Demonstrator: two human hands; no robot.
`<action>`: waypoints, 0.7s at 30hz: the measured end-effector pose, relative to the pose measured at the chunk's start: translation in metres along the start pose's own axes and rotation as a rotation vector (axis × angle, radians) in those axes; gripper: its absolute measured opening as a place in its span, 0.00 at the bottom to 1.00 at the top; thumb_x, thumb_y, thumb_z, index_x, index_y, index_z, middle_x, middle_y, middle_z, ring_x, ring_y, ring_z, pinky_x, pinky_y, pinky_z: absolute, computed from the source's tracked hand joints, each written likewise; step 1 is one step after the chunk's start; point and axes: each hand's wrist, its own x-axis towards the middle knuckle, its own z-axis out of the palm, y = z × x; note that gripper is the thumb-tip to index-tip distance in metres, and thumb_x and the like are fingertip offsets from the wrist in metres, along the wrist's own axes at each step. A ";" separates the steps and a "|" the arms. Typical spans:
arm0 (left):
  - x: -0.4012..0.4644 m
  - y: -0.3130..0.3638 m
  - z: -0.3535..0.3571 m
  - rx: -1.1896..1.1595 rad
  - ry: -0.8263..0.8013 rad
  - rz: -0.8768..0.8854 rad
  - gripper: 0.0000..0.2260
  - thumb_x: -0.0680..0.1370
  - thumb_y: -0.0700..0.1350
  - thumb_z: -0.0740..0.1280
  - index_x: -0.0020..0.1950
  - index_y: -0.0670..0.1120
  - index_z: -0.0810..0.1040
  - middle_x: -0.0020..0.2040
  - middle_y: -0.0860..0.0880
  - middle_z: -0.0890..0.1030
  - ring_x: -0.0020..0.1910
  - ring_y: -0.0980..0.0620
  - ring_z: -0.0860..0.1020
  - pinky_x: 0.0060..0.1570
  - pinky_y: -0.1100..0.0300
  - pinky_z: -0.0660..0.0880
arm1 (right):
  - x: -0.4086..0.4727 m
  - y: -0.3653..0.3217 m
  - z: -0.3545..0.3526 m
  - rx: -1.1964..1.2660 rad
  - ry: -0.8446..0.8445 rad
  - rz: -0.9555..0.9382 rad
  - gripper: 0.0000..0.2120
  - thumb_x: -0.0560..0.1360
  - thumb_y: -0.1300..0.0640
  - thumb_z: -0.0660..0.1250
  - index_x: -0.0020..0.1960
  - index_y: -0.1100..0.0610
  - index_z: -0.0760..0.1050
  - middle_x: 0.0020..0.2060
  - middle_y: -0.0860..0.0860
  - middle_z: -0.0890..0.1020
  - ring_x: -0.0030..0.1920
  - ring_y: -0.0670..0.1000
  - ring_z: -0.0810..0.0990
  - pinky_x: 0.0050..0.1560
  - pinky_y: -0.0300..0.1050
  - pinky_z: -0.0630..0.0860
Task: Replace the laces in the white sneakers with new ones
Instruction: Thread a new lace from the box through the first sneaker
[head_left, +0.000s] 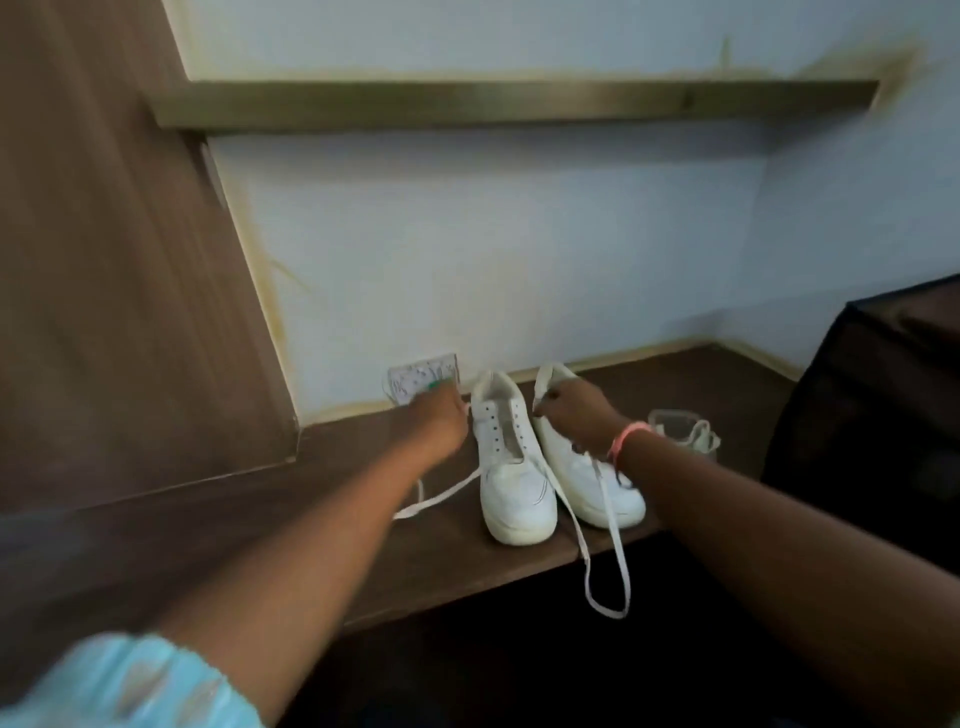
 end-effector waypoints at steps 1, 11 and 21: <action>-0.005 -0.007 0.028 -0.052 0.003 -0.012 0.04 0.80 0.45 0.60 0.48 0.50 0.74 0.49 0.47 0.80 0.45 0.48 0.77 0.44 0.54 0.74 | -0.003 0.016 0.021 0.012 0.059 0.016 0.11 0.79 0.59 0.64 0.51 0.65 0.81 0.37 0.54 0.80 0.34 0.48 0.74 0.30 0.35 0.67; -0.024 -0.026 0.128 -0.294 0.416 -0.032 0.04 0.80 0.46 0.63 0.46 0.50 0.72 0.45 0.53 0.78 0.45 0.49 0.78 0.38 0.55 0.65 | -0.022 0.075 0.113 0.118 0.348 -0.142 0.13 0.78 0.54 0.67 0.62 0.53 0.80 0.59 0.46 0.81 0.57 0.47 0.79 0.52 0.42 0.76; -0.031 -0.023 0.113 -0.261 0.357 -0.044 0.03 0.79 0.48 0.67 0.46 0.51 0.76 0.42 0.55 0.81 0.44 0.52 0.79 0.44 0.52 0.75 | -0.018 0.071 0.108 0.054 0.296 -0.110 0.26 0.72 0.42 0.72 0.66 0.51 0.75 0.61 0.45 0.79 0.59 0.46 0.78 0.51 0.42 0.76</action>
